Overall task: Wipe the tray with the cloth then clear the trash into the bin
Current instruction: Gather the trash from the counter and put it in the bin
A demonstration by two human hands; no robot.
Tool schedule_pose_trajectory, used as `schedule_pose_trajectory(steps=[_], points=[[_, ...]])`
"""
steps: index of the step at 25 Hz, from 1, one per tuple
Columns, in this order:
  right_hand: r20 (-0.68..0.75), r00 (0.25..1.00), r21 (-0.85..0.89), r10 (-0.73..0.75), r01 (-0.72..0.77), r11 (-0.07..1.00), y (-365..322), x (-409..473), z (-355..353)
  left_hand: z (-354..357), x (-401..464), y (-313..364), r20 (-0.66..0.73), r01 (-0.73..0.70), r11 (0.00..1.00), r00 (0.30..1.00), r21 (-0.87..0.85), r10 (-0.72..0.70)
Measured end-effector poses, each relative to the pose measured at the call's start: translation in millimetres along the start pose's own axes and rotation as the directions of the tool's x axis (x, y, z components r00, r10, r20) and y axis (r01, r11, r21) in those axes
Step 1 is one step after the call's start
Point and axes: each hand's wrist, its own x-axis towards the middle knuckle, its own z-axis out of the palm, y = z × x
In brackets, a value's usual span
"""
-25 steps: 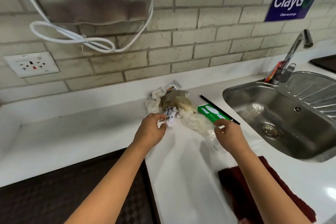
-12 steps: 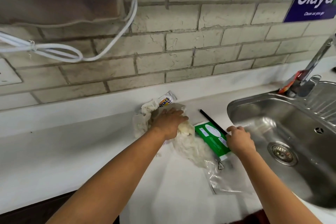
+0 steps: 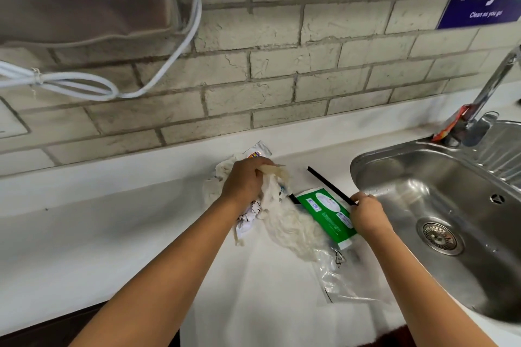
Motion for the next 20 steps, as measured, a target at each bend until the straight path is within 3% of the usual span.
schedule_pose_trajectory(steps=[5,8,11,15,20], points=[[-0.085,0.994,0.109,-0.068,0.077,0.991,-4.5,-19.5,-9.4,-18.9,-5.9,15.6,-0.158,0.016,0.979,0.986,-0.204,-0.050],[-0.124,0.986,0.139,-0.111,0.128,0.982,-7.0,-32.0,-12.0,-24.4,-11.2,19.3,-0.189,0.047,0.980,0.978,-0.193,-0.084],[-0.137,0.982,0.161,-0.133,0.155,0.975,-6.3,-42.3,-12.2,-25.8,-11.8,15.6,-0.049,0.180,0.979,0.982,-0.091,-0.185],[-0.148,0.975,0.175,-0.166,0.191,0.966,-6.5,-48.7,-9.1,-26.6,-21.2,10.4,0.116,0.424,0.896,0.904,-0.133,-0.411],[-0.153,0.969,0.208,-0.193,0.222,0.952,-12.6,-53.5,-1.8,-31.1,-33.8,-6.5,0.163,0.386,0.895,0.920,-0.223,-0.356]])
